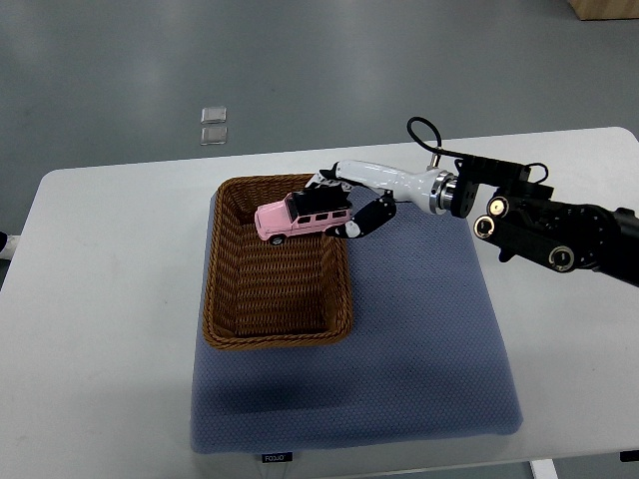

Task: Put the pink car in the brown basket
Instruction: 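Lower the pink car into the basket and release it with the right hand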

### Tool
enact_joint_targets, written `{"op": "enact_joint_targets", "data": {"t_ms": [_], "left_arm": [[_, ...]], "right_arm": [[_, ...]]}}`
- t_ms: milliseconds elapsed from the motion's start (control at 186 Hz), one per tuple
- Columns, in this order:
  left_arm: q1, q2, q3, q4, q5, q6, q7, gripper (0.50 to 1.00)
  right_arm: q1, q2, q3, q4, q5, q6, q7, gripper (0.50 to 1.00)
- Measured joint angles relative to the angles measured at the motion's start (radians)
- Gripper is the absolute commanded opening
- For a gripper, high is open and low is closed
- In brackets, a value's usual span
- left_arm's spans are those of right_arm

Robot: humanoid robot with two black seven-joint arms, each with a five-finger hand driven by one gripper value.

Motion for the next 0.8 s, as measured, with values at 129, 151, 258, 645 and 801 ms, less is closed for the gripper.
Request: {"op": "enact_joint_targets", "data": {"t_ms": [129,151,258,645,801], "left_arm": [[0.000,0.000,-0.001,0.000,0.000,0.000,0.000,1.000],[0.000,0.000,-0.001,0.000,0.000,0.000,0.000,1.000],[0.000,0.000,0.000,0.000,0.000,0.000,0.000,1.000],[0.000,0.000,0.000,0.000,0.000,0.000,0.000,1.000],[0.000,0.000,0.000,0.000,0.000,0.000,0.000,1.000]], "right_arm": [[-0.003,0.091,-0.042,-0.083,-0.008,-0.012,0.001,0.500],[-0.004,0.100,-0.051,-0.092,-0.008,-0.016,0.001,0.500],[-0.006,0.129,-0.085,-0.114,-0.009,-0.038,0.002,0.500],[-0.022,0.150,-0.093,-0.128,-0.004,-0.047,0.007,0.899],[-0.005,0.142,-0.066,-0.126,0.010,-0.044,0.007,0.911]]}}
